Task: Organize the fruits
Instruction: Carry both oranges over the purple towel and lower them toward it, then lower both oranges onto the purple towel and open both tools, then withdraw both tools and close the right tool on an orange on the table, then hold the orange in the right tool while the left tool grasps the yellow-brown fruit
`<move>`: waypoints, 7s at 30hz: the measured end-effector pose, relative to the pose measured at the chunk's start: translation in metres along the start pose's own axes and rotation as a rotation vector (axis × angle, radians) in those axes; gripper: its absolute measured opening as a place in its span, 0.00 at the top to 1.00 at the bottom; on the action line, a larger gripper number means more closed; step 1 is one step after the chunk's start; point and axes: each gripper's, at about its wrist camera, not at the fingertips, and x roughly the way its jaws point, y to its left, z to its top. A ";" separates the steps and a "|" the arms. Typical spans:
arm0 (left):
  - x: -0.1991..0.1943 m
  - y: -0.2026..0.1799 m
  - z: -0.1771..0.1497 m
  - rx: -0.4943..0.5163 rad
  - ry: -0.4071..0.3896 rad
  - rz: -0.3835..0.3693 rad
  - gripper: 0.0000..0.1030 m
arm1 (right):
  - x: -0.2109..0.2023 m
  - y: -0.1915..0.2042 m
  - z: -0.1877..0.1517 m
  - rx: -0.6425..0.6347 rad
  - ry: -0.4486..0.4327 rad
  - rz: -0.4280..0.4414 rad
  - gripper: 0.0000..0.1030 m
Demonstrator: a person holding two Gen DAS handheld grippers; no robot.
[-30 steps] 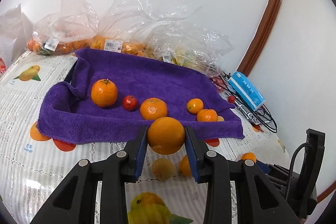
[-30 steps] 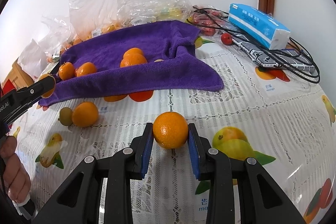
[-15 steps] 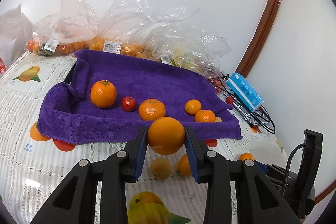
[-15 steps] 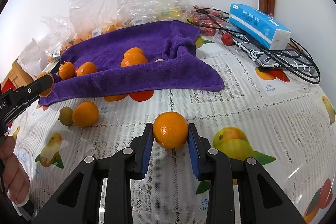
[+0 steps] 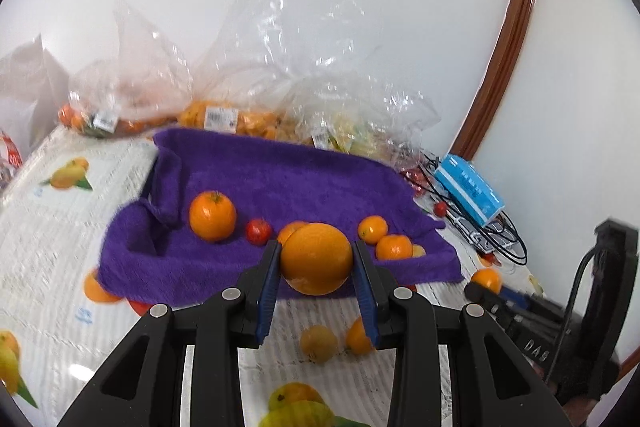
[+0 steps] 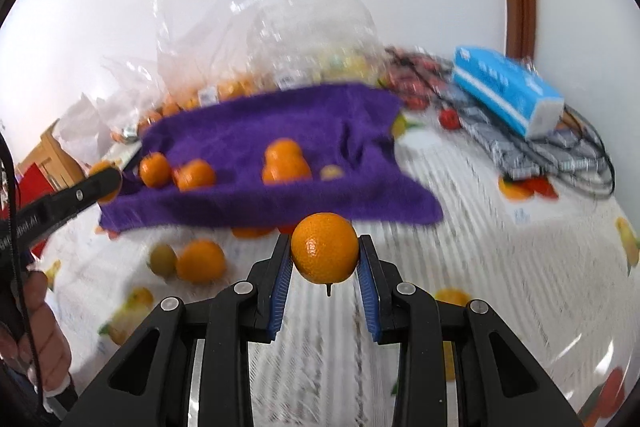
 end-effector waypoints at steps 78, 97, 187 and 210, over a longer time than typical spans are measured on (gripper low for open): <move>0.081 0.038 0.027 0.001 0.066 0.057 0.68 | 0.108 -0.003 0.069 -0.040 0.072 0.000 0.69; 0.072 0.030 0.027 0.022 0.037 0.045 0.53 | 0.086 -0.003 0.070 -0.010 0.001 0.020 0.68; 0.014 0.072 -0.003 -0.078 0.050 0.089 0.53 | 0.063 0.063 -0.014 0.013 0.133 0.069 0.68; 0.001 0.067 0.002 -0.077 0.019 0.025 0.52 | 0.049 0.060 -0.020 -0.044 0.123 0.023 0.69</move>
